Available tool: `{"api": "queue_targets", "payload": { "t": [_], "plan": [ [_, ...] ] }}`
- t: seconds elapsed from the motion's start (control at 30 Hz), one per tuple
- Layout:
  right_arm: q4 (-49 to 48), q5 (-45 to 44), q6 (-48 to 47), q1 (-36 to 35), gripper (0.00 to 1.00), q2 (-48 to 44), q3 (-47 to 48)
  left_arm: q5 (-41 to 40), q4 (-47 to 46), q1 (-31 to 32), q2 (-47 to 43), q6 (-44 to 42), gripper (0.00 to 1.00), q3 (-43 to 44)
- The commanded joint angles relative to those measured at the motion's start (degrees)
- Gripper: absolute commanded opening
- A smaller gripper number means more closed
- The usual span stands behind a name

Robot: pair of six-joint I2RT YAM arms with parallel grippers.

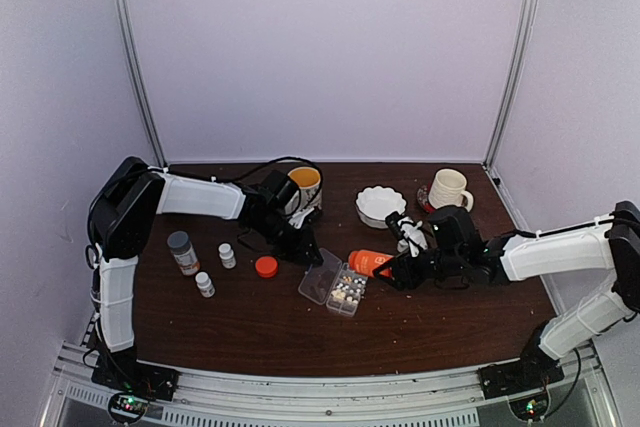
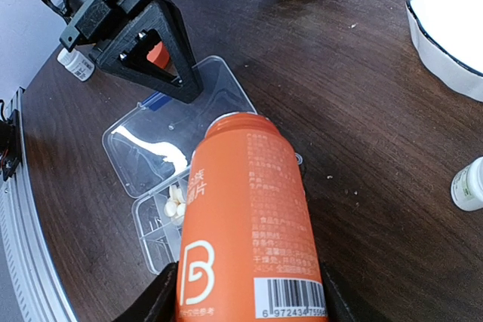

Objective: Sort the pills into containers
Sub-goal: Pour the pill into the compartment of the pill container.

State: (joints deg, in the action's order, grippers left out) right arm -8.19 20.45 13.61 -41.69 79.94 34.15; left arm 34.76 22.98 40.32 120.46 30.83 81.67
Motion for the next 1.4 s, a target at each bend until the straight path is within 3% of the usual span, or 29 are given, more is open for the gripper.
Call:
{"api": "queue_targets", "payload": {
  "t": [0.0, 0.17, 0.27, 0.63, 0.8, 0.93, 1.03, 1.13, 1.23, 1.37],
  "plan": [
    [-0.76, -1.37, 0.29, 0.30, 0.00, -0.60, 0.31, 0.66, 0.28, -0.15, -0.56, -1.13, 0.14, 1.48],
    [-2.28, -0.60, 0.72, 0.20, 0.00, -1.56, -0.56, 0.73, 0.30, -0.06, -0.58, -1.12, 0.14, 1.54],
    [3.37, -1.77, -1.11, 0.21, 0.00, 0.11, 2.18, 0.66, 0.31, -0.08, -0.58, -1.12, 0.14, 1.55],
    [-3.37, 0.36, 1.05, 0.25, 0.00, -1.70, -1.21, 0.66, 0.31, 0.11, -0.57, -1.15, 0.14, 1.56],
    [2.19, -0.73, -0.54, 0.29, 0.00, 0.24, 0.71, 0.66, 0.31, 0.11, -0.57, -1.12, 0.14, 1.56],
    [-3.42, -0.99, 1.44, 0.28, 0.00, -3.22, -2.52, 0.71, 0.43, 0.20, -0.57, -1.12, 0.14, 1.71],
    [1.63, -1.40, -0.43, 0.29, 0.00, -1.92, 0.14, 0.66, 0.64, 0.20, -0.56, -1.12, 0.13, 1.87],
    [-2.73, 0.05, 1.00, 0.26, 0.00, -2.64, -1.65, 0.66, 0.80, 0.19, -0.57, -1.28, 0.13, 2.03],
    [1.60, -0.89, -0.74, 0.18, 0.00, -1.16, 0.58, 0.48, 1.08, 0.20, -0.65, -1.32, 0.13, 2.01],
    [-3.45, -1.04, 1.15, 0.27, 0.00, -2.58, -2.08, 0.56, 1.09, 0.25, -0.67, -1.39, 0.13, 1.93]
  ]
}}
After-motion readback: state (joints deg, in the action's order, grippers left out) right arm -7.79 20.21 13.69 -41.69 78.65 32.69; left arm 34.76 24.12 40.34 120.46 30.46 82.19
